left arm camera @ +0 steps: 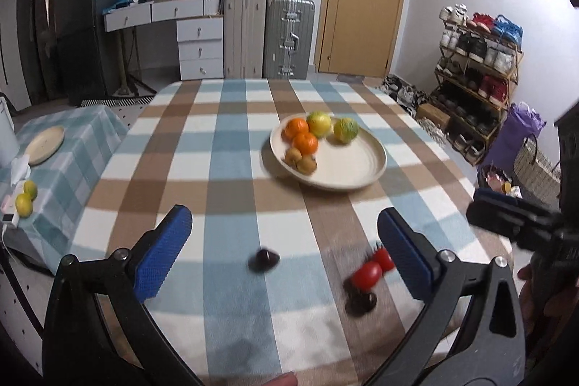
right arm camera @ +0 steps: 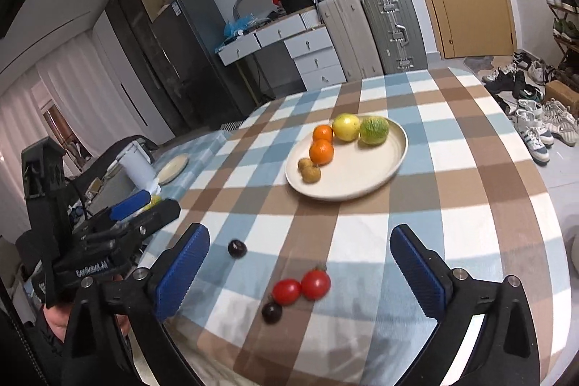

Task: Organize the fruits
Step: 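Withdraw both grippers from the plate back over the table, then grasp a dark plum with the right gripper while the left gripper grasps the other plum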

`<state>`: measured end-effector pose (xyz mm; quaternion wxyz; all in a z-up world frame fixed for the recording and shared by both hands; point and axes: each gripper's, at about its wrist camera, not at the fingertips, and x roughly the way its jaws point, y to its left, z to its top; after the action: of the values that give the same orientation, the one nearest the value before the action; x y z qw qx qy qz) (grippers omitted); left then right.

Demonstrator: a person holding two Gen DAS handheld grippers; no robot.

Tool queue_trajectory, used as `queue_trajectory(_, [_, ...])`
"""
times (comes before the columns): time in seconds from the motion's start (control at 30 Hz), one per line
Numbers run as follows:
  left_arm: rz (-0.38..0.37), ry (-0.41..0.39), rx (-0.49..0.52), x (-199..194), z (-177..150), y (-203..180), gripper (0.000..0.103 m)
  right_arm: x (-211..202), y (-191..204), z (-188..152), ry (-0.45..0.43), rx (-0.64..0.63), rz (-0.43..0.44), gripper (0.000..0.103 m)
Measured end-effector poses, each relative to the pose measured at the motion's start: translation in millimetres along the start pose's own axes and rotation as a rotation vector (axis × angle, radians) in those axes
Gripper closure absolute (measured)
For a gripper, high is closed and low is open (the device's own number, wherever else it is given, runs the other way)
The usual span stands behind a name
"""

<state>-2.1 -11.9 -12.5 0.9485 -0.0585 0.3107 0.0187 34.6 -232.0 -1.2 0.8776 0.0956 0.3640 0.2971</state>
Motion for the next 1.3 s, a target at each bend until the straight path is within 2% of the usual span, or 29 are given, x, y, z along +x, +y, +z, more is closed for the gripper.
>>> queue_trajectory(0.17, [-0.012, 0.048, 0.025, 4, -25, -6, 0.001, 1, 4, -10, 0.029, -0.026, 0.0, 0.001])
queue_trajectory(0.33, [-0.015, 0.061, 0.042, 10, -31, -9, 0.001, 10, 9, -20, 0.082, -0.069, -0.032, 0.001])
queue_trajectory(0.4, [-0.006, 0.056, 0.02, 9, -31, -6, 0.001, 14, 10, -22, 0.105, -0.073, -0.026, 0.001])
queue_trajectory(0.53, [-0.013, 0.075, -0.091, 14, -22, 20, 0.001, 24, 16, -28, 0.156, -0.093, 0.01, 0.001])
queue_trajectory(0.67, [0.071, 0.08, -0.125, 17, -15, 42, 0.001, 36, 24, -38, 0.226, -0.136, 0.031, 0.001])
queue_trajectory(0.77, [0.095, 0.077, -0.156, 16, -10, 59, 0.001, 44, 23, -44, 0.268, -0.129, 0.044, 0.002])
queue_trajectory(0.83, [0.104, 0.082, -0.179, 17, -8, 67, 0.001, 50, 24, -48, 0.295, -0.128, 0.057, 0.004])
queue_trajectory(0.87, [0.096, 0.092, -0.192, 19, -8, 70, 0.001, 53, 26, -50, 0.308, -0.135, 0.06, 0.01])
queue_trajectory(0.9, [0.086, 0.105, -0.2, 21, -8, 72, 0.001, 57, 28, -53, 0.327, -0.143, 0.069, 0.02])
queue_trajectory(0.97, [0.074, 0.117, -0.201, 22, -9, 72, 0.001, 63, 29, -59, 0.365, -0.143, 0.09, 0.029])
queue_trajectory(1.17, [0.048, 0.109, -0.171, 19, -9, 60, 0.001, 77, 34, -67, 0.413, -0.16, 0.078, 0.03])
queue_trajectory(1.3, [0.034, 0.121, -0.149, 22, -10, 51, 0.001, 86, 36, -71, 0.44, -0.174, 0.061, 0.036])
